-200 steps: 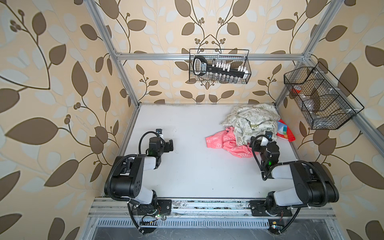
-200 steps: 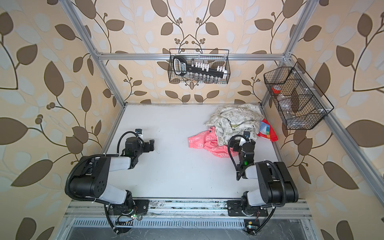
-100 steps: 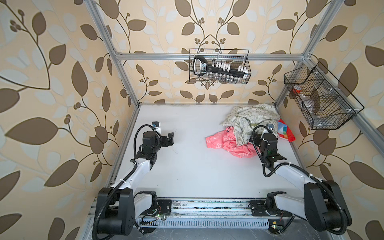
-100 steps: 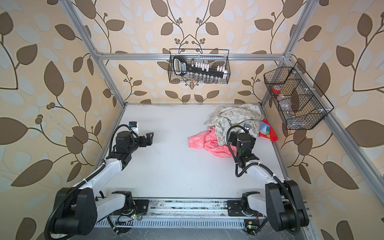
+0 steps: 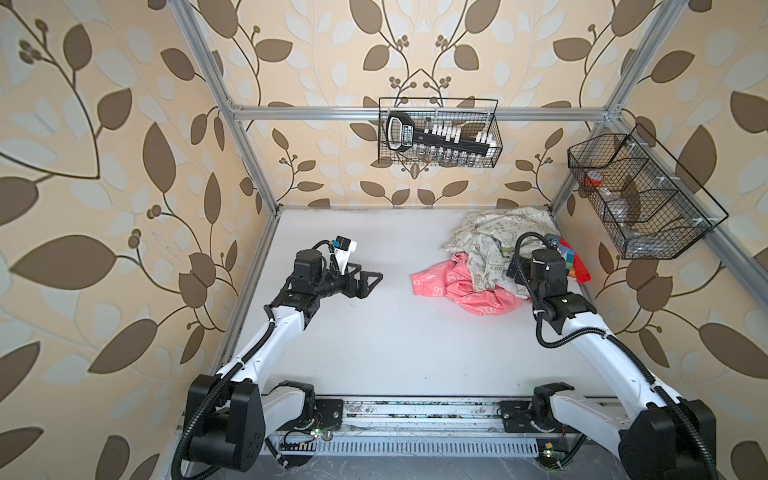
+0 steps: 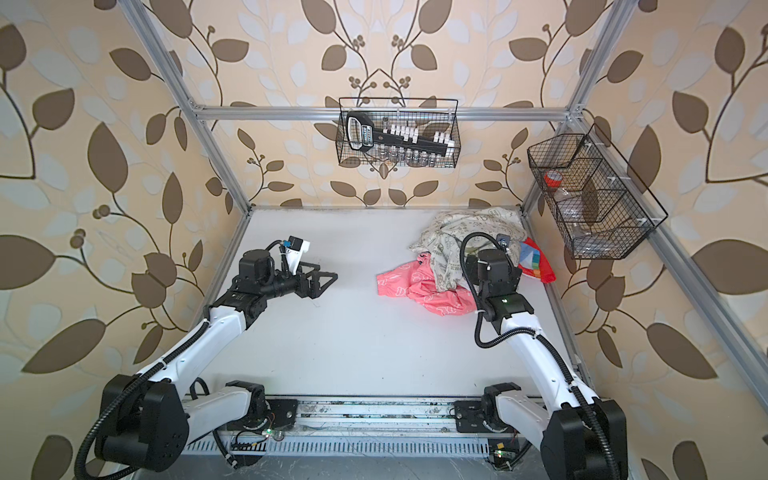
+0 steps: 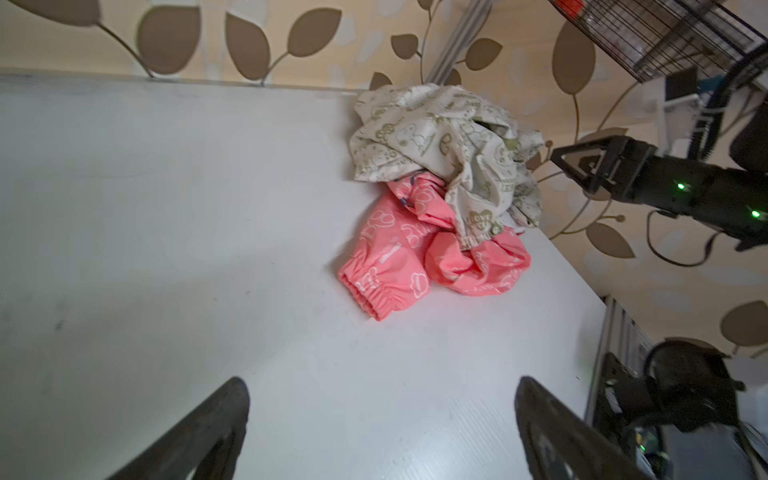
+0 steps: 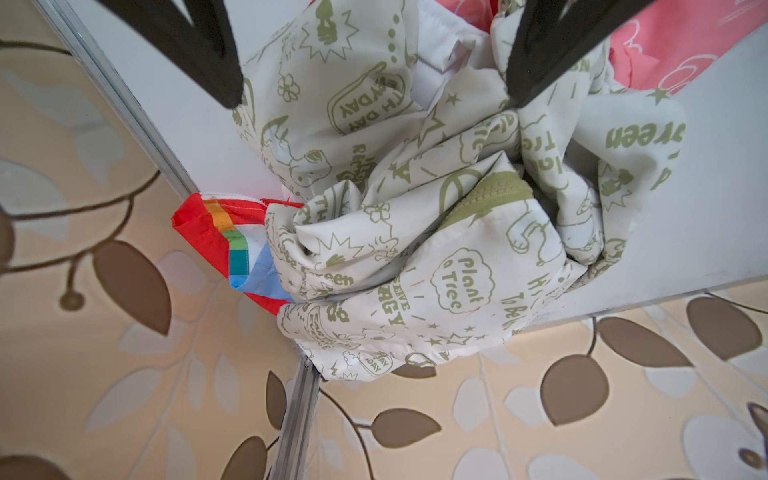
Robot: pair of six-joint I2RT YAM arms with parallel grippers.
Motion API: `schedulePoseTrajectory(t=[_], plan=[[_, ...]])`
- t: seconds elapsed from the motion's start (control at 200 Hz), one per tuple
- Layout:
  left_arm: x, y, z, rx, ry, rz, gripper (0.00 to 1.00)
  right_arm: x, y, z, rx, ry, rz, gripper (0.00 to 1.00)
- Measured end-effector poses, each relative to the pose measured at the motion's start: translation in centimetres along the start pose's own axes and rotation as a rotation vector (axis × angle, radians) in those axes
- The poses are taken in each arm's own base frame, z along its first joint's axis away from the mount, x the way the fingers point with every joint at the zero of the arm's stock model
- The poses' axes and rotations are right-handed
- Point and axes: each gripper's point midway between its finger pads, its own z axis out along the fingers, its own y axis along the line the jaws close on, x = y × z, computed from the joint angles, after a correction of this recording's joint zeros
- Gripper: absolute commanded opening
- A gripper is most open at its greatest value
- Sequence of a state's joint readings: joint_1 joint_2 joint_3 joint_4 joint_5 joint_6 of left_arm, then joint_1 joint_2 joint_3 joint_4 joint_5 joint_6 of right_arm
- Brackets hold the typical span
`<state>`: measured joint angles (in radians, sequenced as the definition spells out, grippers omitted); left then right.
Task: Pick out a specific cloth from the pile
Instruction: 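Reach the right gripper to the pink cloth and grasp its sleeve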
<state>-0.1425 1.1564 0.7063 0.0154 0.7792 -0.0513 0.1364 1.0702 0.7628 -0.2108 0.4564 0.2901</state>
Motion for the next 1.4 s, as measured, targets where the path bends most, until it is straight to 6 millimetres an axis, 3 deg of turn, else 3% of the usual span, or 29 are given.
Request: schedulePoseTrajectory(t=[0.11,0.2,0.415,0.65,0.905,1.04,1.269,1.399], plan=[[1.1,-2.4,0.7,0.118,0.07,0.021,0.99,-0.2,1.4,-0.6,-0.056,0.046,-0.023,0.99],[1.8,-3.8,0.7,0.193,0.105,0.037,0.99,0.4,3.9,-1.5,-0.135,0.081,-0.067,0.99],[3.3,-5.2,0.6,0.282,0.157,0.05,0.99,6.0,10.3,-3.3,-0.324,0.265,-0.241,0.99],[4.3,-5.5,0.7,0.311,0.193,0.041,0.99,10.7,13.0,-4.1,-0.395,0.398,-0.355,0.99],[4.4,-5.8,0.7,0.323,0.197,0.054,0.99,14.7,14.6,-2.7,-0.378,0.501,-0.397,0.96],[4.5,-6.0,0.7,0.335,0.199,0.058,0.99,15.2,15.8,-1.8,-0.381,0.513,-0.389,0.97],[4.5,-6.3,0.6,0.353,0.197,0.058,0.99,14.2,18.9,-0.5,-0.426,0.491,-0.35,1.0],[4.5,-6.4,0.6,0.357,0.197,0.059,0.99,15.1,20.1,0.6,-0.433,0.514,-0.346,1.0]])
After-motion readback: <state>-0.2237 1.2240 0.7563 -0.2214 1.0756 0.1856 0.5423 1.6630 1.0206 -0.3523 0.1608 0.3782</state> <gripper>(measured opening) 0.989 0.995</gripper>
